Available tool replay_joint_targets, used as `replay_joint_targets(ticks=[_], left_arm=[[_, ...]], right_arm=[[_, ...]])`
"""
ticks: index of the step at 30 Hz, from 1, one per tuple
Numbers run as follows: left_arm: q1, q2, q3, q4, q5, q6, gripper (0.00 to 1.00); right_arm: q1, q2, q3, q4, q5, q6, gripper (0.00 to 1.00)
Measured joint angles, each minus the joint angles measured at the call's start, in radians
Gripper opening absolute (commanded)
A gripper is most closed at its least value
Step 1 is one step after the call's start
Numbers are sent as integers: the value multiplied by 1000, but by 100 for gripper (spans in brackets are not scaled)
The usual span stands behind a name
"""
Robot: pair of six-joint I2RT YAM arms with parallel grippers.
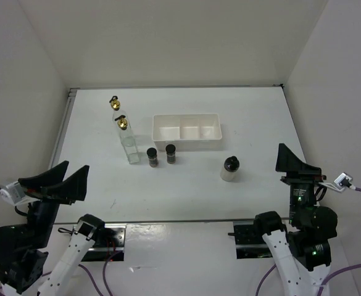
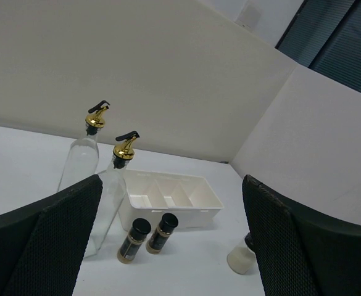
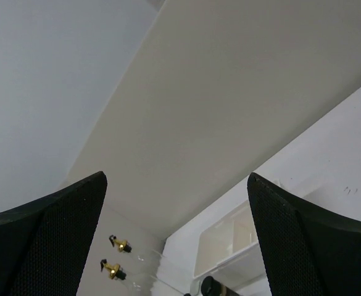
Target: Organize the condiment bottles
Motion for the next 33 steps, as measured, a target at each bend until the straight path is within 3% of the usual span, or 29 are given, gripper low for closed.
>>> replay_joint_targets(ticks=[11,14,20,28,33], left_arm=[[-7,0,0,24,39,60,100],[-16,31,31,21,55,65,100],[-26,362,238,-10,31,79,100],[-27,694,284,-40,-190,79,100],[-26,952,465,-45,-263,83,100]], right_arm=[[0,7,-76,122,-129,-100,99],[0,96,-42,182,-163,-139,99],[0,450,137,235,-261,-268,99],[3,862,378,229,-394,-432,99],[4,1076,489,235,-477,-498,99]])
